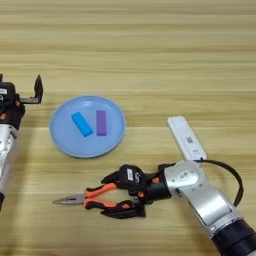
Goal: Move the objects on the table
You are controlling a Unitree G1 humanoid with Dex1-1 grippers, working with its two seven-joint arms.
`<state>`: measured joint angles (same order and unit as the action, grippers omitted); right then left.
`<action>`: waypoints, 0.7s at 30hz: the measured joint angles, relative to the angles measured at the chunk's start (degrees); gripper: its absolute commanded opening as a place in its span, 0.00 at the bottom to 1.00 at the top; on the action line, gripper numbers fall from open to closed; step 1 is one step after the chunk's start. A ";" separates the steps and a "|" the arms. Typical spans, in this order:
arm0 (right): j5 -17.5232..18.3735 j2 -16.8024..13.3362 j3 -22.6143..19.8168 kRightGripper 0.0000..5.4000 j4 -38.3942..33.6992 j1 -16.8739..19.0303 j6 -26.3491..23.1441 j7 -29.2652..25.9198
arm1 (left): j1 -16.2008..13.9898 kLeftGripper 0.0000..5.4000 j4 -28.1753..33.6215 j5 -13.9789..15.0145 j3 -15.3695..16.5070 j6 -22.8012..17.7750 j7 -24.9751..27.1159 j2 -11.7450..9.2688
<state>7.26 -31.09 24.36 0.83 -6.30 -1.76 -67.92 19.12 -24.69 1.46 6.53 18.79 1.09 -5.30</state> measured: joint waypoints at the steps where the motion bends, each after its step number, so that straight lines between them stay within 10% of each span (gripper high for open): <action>1: 0.00 0.00 0.00 0.64 0.01 0.00 0.00 0.00 | 0.00 1.00 0.00 0.00 0.00 0.00 0.00 0.00; 21: 1.12 0.23 -0.95 1.00 -1.47 -0.01 -0.04 1.05 | 0.00 1.00 -0.21 -0.02 -0.01 0.04 -0.13 -0.04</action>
<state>8.37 -30.86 23.40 -0.64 -6.31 -1.79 -66.87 19.12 -24.90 1.44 6.53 18.83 0.96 -5.34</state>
